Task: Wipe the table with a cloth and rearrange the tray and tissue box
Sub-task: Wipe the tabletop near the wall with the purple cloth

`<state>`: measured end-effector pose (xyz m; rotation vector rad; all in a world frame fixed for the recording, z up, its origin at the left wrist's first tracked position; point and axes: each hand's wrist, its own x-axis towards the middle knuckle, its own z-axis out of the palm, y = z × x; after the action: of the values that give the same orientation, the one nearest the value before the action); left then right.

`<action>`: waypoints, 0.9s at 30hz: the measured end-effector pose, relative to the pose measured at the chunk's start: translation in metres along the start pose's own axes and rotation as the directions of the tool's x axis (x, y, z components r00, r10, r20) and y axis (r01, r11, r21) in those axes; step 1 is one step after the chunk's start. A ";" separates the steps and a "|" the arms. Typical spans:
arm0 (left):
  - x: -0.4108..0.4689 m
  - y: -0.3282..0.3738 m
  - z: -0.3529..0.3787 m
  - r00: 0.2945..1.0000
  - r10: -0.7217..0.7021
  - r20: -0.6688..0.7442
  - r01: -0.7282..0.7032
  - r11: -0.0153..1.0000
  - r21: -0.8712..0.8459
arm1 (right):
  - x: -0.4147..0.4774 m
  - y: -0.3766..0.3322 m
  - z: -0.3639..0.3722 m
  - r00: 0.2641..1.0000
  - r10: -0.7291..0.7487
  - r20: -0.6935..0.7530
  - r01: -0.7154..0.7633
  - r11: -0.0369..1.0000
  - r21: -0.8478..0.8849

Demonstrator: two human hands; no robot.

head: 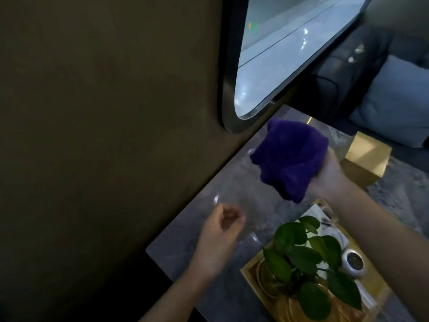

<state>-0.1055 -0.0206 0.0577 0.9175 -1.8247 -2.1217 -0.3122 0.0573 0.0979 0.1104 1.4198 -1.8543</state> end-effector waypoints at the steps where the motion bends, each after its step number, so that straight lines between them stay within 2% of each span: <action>1: 0.001 -0.012 -0.002 0.999 -0.048 -0.009 0.048 0.999 0.002 | 0.008 0.001 -0.001 1.000 -0.027 -0.013 0.025 0.990 -0.139; 3: 0.001 -0.030 -0.004 0.995 -0.096 0.013 0.096 0.995 0.001 | 0.018 0.009 0.003 0.988 -0.154 -0.029 0.124 0.882 -0.454; 4: 0.000 -0.037 -0.005 0.995 -0.095 0.030 0.095 0.995 0.014 | 0.024 0.014 0.006 0.984 -0.174 0.033 0.160 0.791 -0.591; 5: 0.000 -0.042 -0.004 0.995 -0.089 0.045 0.087 0.996 0.036 | 0.031 0.021 0.007 0.979 -0.127 0.162 0.205 0.686 -0.699; 6: 0.000 -0.046 -0.004 0.995 -0.085 0.060 0.081 0.995 0.057 | 0.040 0.031 0.006 0.962 -0.010 0.273 0.231 0.561 -0.795; 7: 0.000 -0.050 -0.003 0.993 -0.090 0.077 0.084 0.993 0.079 | 0.050 0.042 0.004 0.940 0.121 0.318 0.249 0.390 -0.886; 9: -0.002 -0.055 -0.001 0.987 -0.115 0.116 0.102 0.988 0.114 | 0.064 0.064 0.004 0.932 0.234 0.275 0.292 -0.039 -0.956; 10: -0.003 -0.059 -0.001 0.984 -0.123 0.132 0.106 0.987 0.125 | 0.067 0.074 0.007 0.936 0.233 0.265 0.308 -0.174 -0.935; 11: -0.005 -0.061 0.000 0.982 -0.127 0.142 0.107 0.985 0.138 | 0.068 0.081 0.011 0.932 0.230 0.281 0.331 -0.221 -0.917; 15: -0.014 -0.075 -0.002 0.983 -0.139 0.115 0.112 0.969 0.219 | 0.070 0.084 0.018 0.930 0.215 0.297 0.348 -0.257 -0.902; 17: -0.017 -0.084 -0.005 0.984 -0.154 0.089 0.124 0.954 0.273 | 0.068 0.077 0.018 0.942 0.151 0.300 0.326 -0.198 -0.924; 20: -0.020 -0.091 -0.009 0.982 -0.182 0.058 0.150 0.922 0.358 | 0.062 0.065 0.016 0.947 0.156 0.281 0.292 -0.056 -0.955; 24: -0.023 -0.107 0.006 0.943 -0.321 0.086 0.248 0.852 0.462 | 0.064 0.044 0.013 0.970 0.130 0.207 0.207 0.016 -0.978; 27: -0.024 -0.121 0.032 0.929 -0.331 0.165 0.223 0.857 0.464 | 0.063 0.033 0.014 0.979 0.070 0.191 0.191 0.006 -0.982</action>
<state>-0.0749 0.0446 -0.0470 1.1233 -2.5041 -2.0905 -0.3303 0.0101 0.0460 -0.8809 2.2861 -0.3695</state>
